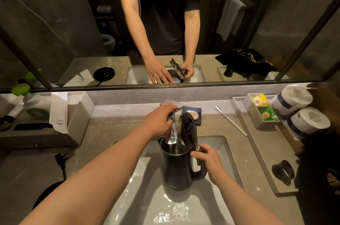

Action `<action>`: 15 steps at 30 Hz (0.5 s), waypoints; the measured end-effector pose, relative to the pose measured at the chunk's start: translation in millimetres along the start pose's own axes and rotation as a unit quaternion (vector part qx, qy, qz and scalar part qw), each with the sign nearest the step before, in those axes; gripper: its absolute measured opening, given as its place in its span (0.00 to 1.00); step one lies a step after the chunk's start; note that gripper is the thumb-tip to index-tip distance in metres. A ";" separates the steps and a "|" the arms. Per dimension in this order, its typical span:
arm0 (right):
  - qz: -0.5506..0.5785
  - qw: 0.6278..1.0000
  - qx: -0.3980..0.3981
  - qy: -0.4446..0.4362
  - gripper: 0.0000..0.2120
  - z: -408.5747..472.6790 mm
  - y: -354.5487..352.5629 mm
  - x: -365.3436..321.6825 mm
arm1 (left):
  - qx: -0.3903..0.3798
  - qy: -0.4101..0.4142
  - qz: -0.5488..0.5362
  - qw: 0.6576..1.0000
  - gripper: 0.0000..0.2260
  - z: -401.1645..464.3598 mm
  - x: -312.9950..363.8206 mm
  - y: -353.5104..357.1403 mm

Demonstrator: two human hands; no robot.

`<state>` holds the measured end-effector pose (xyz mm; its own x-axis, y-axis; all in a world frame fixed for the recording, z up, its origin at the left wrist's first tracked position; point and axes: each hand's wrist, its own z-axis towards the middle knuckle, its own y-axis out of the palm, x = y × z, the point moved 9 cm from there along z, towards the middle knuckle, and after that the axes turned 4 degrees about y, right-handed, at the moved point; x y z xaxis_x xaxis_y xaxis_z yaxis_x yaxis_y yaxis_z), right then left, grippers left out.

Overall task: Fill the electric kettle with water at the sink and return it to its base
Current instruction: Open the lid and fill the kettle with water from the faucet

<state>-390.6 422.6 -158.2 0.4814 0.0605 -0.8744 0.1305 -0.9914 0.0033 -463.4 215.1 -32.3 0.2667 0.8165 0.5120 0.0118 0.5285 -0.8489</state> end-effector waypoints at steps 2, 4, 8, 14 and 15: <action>-0.004 1.000 0.000 0.000 0.20 0.0 0.1 -0.6 | 0.004 0.001 -0.003 1.000 0.23 -0.4 -0.1 0.2; -0.005 1.000 0.000 -0.002 0.22 0.0 0.0 -0.9 | 0.007 0.001 -0.005 1.000 0.23 -0.5 -0.2 0.6; -0.009 1.000 0.002 -0.001 0.17 -0.7 0.4 -0.7 | 0.007 0.004 -0.002 1.000 0.22 0.1 -0.7 0.3; -0.009 1.000 0.000 -0.001 0.18 -2.0 0.1 -0.8 | 0.003 -0.002 -0.007 1.000 0.24 -0.3 -3.1 3.6; -0.011 1.000 0.000 -0.001 0.19 -2.1 -0.2 -0.8 | 0.001 -0.003 -0.006 1.000 0.24 -0.3 -3.2 4.2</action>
<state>-389.2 423.0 -156.4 0.4761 0.0813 -0.8756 0.1407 -0.9899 -0.0154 -463.9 214.6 -37.6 0.2609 0.8112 0.5233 0.0135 0.5390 -0.8422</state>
